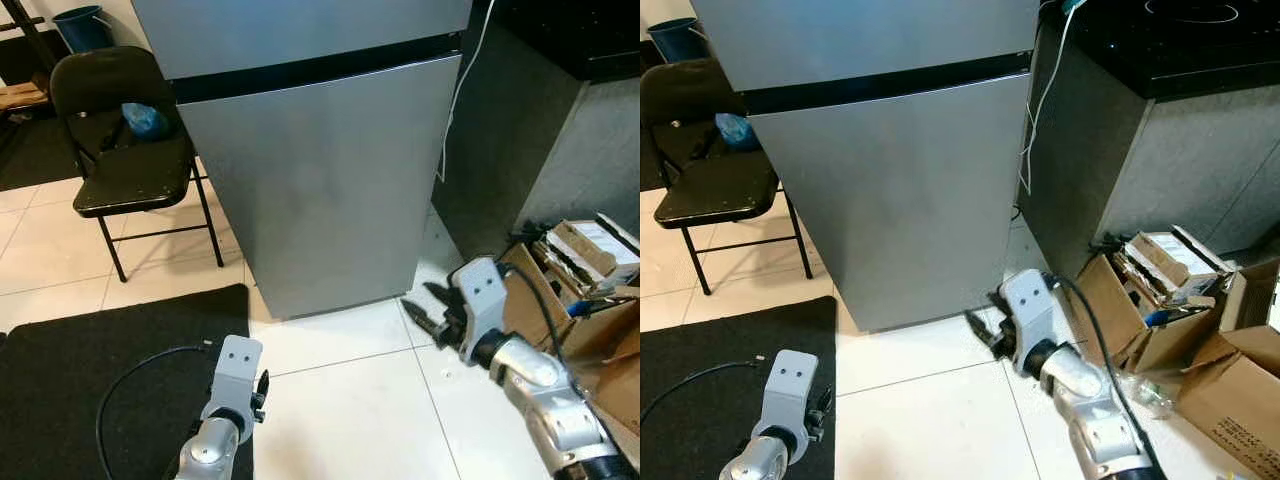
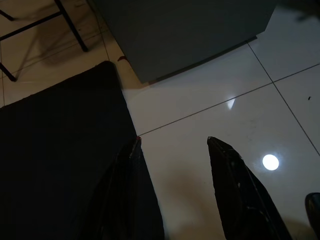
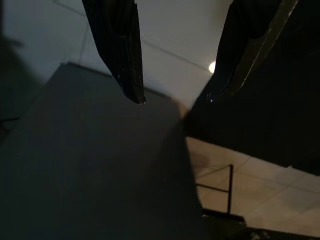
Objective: Restocking fridge
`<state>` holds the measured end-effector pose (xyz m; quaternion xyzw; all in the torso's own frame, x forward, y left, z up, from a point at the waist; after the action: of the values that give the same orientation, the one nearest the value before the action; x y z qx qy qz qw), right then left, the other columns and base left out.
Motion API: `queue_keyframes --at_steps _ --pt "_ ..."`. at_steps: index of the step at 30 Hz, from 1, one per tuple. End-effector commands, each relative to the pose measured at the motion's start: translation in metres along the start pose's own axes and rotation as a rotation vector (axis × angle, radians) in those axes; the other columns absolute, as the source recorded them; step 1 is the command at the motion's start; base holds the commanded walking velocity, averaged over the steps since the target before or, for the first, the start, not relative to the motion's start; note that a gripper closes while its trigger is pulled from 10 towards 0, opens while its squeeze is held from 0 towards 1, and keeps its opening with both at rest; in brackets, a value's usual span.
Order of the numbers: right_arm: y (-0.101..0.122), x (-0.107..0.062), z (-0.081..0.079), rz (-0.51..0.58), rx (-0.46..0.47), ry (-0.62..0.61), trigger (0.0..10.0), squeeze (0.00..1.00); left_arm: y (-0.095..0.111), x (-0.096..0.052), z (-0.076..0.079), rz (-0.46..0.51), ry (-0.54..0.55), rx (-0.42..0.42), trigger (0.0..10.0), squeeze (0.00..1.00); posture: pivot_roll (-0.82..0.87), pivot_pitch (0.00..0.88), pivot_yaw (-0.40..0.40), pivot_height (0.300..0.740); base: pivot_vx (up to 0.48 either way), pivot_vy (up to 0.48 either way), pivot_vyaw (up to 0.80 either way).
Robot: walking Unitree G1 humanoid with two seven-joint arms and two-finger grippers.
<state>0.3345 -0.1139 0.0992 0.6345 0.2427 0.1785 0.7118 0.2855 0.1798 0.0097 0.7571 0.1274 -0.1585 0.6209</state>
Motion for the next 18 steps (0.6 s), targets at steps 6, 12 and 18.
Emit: queue_keyframes --at_steps 6,12,18 --pt "-0.07 -0.013 0.012 -0.18 0.062 -0.2 10.0 0.0 -0.027 -0.003 -0.005 -0.072 0.023 0.018 10.0 0.0 -0.1 0.192 0.052 0.74 0.0 0.0 0.0" --pt "-0.119 -0.061 0.067 -0.298 0.218 -0.674 10.0 0.0 -0.027 -0.001 -0.006 -0.052 -0.011 0.061 10.0 0.0 -0.1 0.187 0.056 0.74 0.0 0.0 0.0" --pt "-0.13 -0.089 0.085 -0.281 0.332 -0.886 10.0 0.0 -0.026 -0.003 -0.001 -0.04 -0.047 0.098 10.0 0.0 -0.1 0.183 0.066 0.74 0.0 0.0 0.0"
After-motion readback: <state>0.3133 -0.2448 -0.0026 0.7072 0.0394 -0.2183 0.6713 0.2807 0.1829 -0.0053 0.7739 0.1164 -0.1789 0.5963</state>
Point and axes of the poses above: a point about 5 cm out from each wrist's last joint towards the gripper, its own x axis pointing out of the wrist towards the gripper, its own y axis along the axis of the wrist's last joint, z = x × y, the point moved 5 cm from there along x, pointing out of the wrist towards the gripper, and after that the axes turned 1 degree about x, right-handed, at the moved point
